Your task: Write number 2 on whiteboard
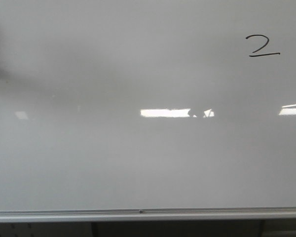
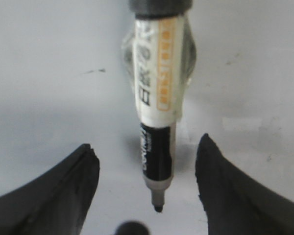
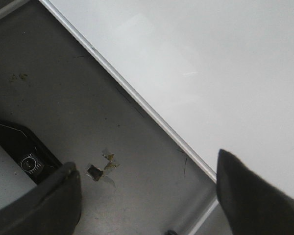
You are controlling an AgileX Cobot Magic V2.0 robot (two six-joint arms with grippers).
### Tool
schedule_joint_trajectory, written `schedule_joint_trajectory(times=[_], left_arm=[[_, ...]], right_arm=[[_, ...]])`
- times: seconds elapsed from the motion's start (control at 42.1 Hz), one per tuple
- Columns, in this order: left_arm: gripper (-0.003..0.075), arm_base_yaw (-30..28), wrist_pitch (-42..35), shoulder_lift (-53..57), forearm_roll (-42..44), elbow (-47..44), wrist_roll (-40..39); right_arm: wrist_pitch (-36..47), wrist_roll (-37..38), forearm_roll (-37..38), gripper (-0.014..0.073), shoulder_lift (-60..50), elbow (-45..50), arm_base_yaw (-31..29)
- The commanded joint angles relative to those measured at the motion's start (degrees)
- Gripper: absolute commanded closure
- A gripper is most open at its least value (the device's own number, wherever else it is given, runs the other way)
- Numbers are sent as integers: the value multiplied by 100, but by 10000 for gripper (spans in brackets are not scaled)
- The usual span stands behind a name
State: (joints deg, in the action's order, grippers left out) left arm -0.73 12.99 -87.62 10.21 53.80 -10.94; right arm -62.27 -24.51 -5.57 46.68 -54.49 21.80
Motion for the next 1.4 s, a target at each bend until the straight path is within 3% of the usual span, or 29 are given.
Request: schedule_joint_trajectory(times=[0.0,0.238,0.404,0.618,0.808,1.236,1.379], left_arm=[[279,18,527,533,46,479,-18],[279,561,2321,1562,46,901,590],[279,1244,3264,2525,-181,933,600],[279,2258,3591,3796,-904,919,902],[279,3000,3783,4620,-1021,675,890],[281,3151,3721,5003,-1196,-26,890],[312,3151,3721,4992,-1196,-26,1062]], right_arm=[[336,312,34,5,-80,-184,-58],[156,2094,796,5,-327,-195,-58],[-111,2392,892,5,-617,-195,-58],[-463,2595,892,5,-1146,-186,-58],[-538,2774,892,5,-1699,-169,-58],[-477,2769,892,9,-2062,-169,-58],[-472,2744,892,112,-2062,-169,-58]])
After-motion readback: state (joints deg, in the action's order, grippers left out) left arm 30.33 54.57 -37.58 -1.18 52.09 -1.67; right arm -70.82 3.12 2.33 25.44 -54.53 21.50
